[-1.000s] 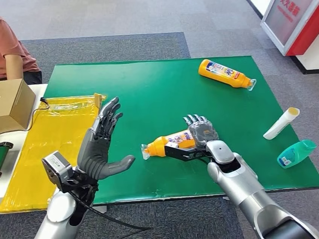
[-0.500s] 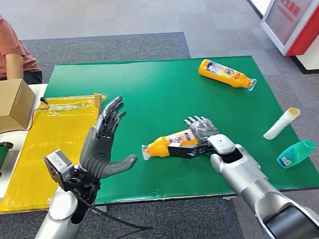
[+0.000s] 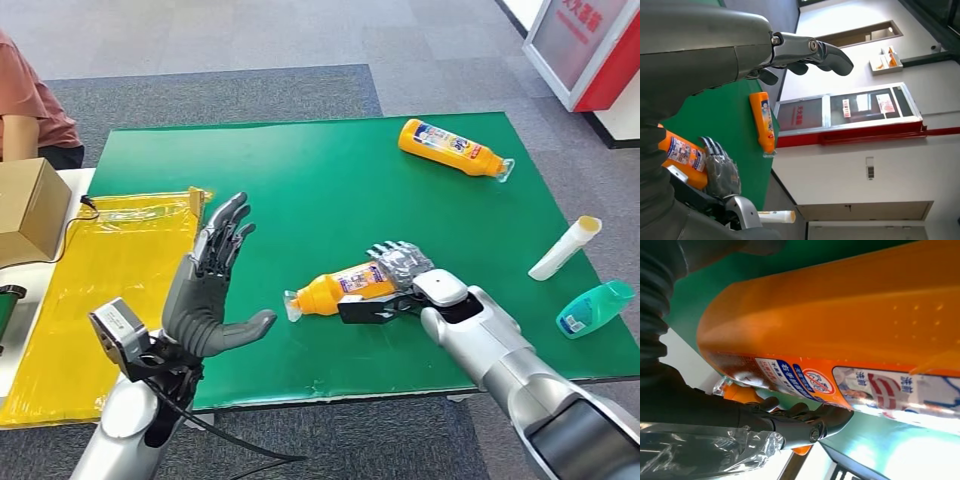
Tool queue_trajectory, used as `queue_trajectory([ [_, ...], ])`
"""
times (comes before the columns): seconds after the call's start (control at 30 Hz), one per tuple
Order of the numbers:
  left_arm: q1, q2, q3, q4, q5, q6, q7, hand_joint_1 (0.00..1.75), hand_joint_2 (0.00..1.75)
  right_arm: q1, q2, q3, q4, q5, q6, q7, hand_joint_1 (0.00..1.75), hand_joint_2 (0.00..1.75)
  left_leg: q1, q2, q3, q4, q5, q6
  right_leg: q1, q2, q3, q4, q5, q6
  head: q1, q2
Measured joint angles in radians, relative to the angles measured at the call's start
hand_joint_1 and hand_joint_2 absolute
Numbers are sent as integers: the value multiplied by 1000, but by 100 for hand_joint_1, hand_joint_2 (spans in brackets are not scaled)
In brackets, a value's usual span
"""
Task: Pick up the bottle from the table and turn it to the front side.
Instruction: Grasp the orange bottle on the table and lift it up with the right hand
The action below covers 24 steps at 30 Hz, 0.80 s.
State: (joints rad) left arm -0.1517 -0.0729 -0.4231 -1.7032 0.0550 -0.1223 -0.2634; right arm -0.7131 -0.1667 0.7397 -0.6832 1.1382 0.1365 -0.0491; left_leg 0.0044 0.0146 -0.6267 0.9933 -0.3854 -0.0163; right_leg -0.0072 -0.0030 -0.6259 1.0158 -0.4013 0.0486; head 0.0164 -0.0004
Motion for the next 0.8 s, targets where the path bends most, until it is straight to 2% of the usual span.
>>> queue_trajectory([
  [0.07, 0, 0, 0, 2, 3, 1, -1, 0, 175, -4, 0, 9, 7, -7, 4, -5, 175, 175, 0, 0, 0, 0, 0, 0, 0, 0, 0, 0, 0, 0, 0, 0],
  [0.63, -1, 8, 0, 17, 21, 9, -9, 0, 175, -32, 0, 61, 28, -76, 2, -25, 175, 175, 0, 0, 0, 0, 0, 0, 0, 0, 0, 0, 0, 0, 0, 0],
  [0.8, 0, 10, 0, 18, 24, 14, -15, 0, 175, -23, 0, 54, 20, -182, -21, -46, 175, 175, 0, 0, 0, 0, 0, 0, 0, 0, 0, 0, 0, 0, 0, 0],
])
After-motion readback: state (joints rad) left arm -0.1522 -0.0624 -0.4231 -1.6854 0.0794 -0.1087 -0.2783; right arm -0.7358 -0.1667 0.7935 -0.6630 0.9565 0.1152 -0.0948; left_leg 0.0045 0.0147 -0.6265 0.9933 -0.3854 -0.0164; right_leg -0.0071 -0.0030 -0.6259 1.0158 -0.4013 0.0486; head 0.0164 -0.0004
